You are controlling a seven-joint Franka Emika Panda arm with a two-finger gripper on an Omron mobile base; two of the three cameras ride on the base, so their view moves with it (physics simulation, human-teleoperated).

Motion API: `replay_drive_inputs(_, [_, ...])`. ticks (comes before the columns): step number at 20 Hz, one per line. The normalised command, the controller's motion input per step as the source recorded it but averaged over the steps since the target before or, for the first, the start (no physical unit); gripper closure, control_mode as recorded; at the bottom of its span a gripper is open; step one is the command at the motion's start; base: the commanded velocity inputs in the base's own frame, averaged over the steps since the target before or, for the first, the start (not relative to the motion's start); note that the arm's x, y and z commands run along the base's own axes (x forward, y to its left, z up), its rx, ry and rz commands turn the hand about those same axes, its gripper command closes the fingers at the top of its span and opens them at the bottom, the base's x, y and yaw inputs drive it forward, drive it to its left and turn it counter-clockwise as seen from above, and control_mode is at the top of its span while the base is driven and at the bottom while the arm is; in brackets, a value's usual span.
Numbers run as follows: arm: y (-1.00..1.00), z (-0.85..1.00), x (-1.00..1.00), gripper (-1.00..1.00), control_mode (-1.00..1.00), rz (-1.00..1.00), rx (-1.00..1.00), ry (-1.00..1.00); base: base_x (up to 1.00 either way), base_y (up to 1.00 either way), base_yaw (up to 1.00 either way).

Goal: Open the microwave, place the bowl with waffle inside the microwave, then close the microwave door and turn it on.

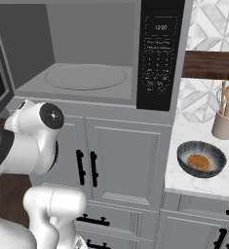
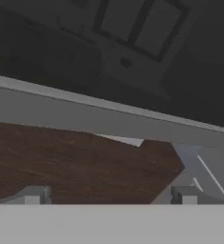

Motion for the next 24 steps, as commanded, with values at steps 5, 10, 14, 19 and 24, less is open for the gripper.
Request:
replay_drive_inputs(5, [-1.0,-0.17,0.0,-1.0,-1.0,-0.58,0.02,0.16,0.0,0.0,0.0])
replay_drive_inputs(10, [-1.0,-0.2,0.09,-1.0,-1.0,-0.54,0.01,0.14,0.0,0.0,0.0])
replay_drive_inputs(14, [-1.0,-0.44,0.45,-1.0,-1.0,-0.29,0.0,0.01,0.0,0.0,0.0])
replay_drive_inputs(19, [-1.0,-0.4,0.01,-1.0,-1.0,-0.36,0.0,0.04,0.0,0.0,0.0])
replay_drive_inputs(24, [-1.0,-0.38,-0.02,-1.0,-1.0,-0.34,0.0,0.06,0.0,0.0,0.0])
